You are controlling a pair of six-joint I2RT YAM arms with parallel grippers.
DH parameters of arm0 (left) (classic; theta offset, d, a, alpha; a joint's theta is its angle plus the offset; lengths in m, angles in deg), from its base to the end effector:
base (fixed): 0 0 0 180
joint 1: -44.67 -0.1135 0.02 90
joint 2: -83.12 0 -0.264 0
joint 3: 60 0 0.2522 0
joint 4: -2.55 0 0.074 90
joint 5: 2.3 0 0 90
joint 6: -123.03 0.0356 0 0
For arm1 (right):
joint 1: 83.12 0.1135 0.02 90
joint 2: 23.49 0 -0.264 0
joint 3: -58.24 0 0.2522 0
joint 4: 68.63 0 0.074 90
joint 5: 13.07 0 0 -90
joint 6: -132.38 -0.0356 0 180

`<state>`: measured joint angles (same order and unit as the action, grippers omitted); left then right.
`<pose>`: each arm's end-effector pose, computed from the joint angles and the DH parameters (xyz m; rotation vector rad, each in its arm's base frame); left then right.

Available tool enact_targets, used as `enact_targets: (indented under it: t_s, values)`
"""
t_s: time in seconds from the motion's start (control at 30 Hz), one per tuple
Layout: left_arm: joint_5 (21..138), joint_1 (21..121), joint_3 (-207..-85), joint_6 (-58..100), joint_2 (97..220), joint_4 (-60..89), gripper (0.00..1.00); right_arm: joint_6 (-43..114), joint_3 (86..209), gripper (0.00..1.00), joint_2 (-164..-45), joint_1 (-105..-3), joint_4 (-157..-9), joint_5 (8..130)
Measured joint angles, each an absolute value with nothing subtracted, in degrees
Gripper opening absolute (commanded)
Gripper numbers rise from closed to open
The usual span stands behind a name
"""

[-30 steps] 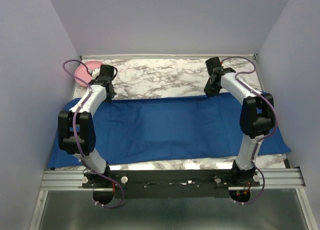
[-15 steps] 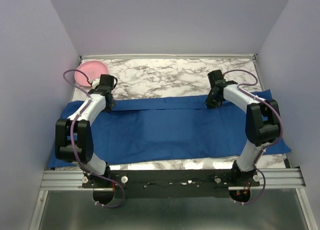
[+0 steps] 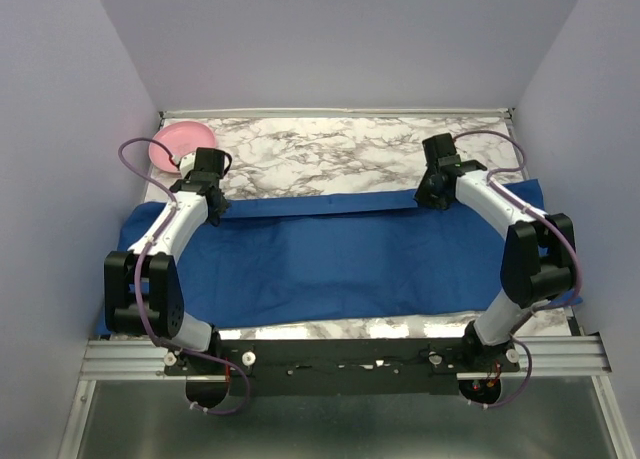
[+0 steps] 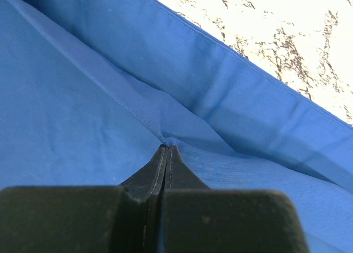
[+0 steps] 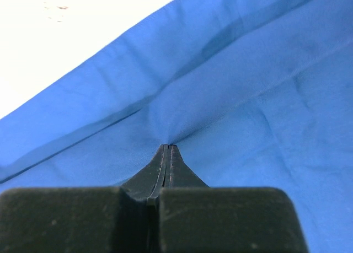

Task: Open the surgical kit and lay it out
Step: Open the surgical kit at the center of the board.

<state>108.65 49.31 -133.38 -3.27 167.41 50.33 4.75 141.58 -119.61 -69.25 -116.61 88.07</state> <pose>0.2972 -0.0113 0.2368 -0.8070 2.3710 0.1881 0.3388 0.0766 0.2252 0.5998 2.5299 0.0662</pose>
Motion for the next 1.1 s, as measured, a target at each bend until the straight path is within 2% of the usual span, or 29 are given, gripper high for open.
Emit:
enact_targets:
  t_s: [0.17, 0.47, 0.8, 1.1]
  values:
    - [108.67, 49.62, -133.38, -3.92, 163.68, 53.5, 0.0, 7.51, 141.49, 0.01, -116.18, -69.23, -117.68, 88.01]
    - [109.13, 50.73, -133.27, -7.79, 148.92, 63.8, 0.0, 13.87, 135.57, 0.01, -100.77, -68.81, -119.47, 85.64]
    - [108.23, 50.99, -133.01, -10.76, 129.05, 76.32, 0.0, 15.9, 129.74, 0.01, -78.67, -68.81, -126.58, 78.41]
    - [104.49, 50.93, -133.44, -10.76, 111.04, 85.98, 0.0, 13.93, 129.47, 0.01, -56.2, -68.85, -140.78, 72.81]
